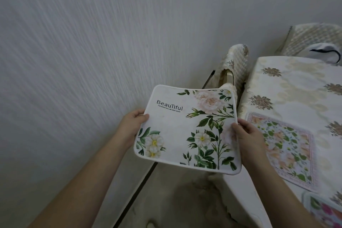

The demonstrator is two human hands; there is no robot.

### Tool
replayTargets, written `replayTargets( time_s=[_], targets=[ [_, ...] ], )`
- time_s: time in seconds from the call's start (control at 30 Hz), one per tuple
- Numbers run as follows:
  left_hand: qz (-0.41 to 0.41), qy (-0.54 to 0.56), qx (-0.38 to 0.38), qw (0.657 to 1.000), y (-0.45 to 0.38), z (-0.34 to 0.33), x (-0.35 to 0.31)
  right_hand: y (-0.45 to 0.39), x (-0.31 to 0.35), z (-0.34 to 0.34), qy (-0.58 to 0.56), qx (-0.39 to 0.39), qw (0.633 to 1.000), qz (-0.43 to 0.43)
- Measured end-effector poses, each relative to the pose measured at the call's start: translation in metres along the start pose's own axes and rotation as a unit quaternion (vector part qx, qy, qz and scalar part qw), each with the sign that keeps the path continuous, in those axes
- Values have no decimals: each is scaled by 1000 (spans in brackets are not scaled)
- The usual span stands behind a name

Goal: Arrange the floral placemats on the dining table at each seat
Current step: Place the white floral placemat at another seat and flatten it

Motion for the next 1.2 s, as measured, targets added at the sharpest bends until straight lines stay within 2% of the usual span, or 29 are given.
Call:
replayTargets(
  time_s=[0.5, 0.73, 0.9, 1.2],
  targets=[
    [6, -33, 93, 995, -164, 0, -48, -52, 18, -82, -20, -124, 992, -3],
    [30, -16, 127, 991, -199, -26, -54, -63, 22, -81, -29, -163, 986, 3],
    [15, -42, 149, 988, -226, -52, -56, -87, 27, -73, -20, -189, 982, -1],
    [4, -80, 157, 984, -290, -99, -71, -164, 40, -72, -31, -187, 982, -10]
  ],
)
Point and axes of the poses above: each hand's wrist, its own y-axis away from the middle knuckle, its own z-axis out of the back of the hand, x = y × z, the point moved 7 cm from there along -y, towards the middle knuckle, and after that the axes turned 5 degrees about y, right-handed, at the moved point
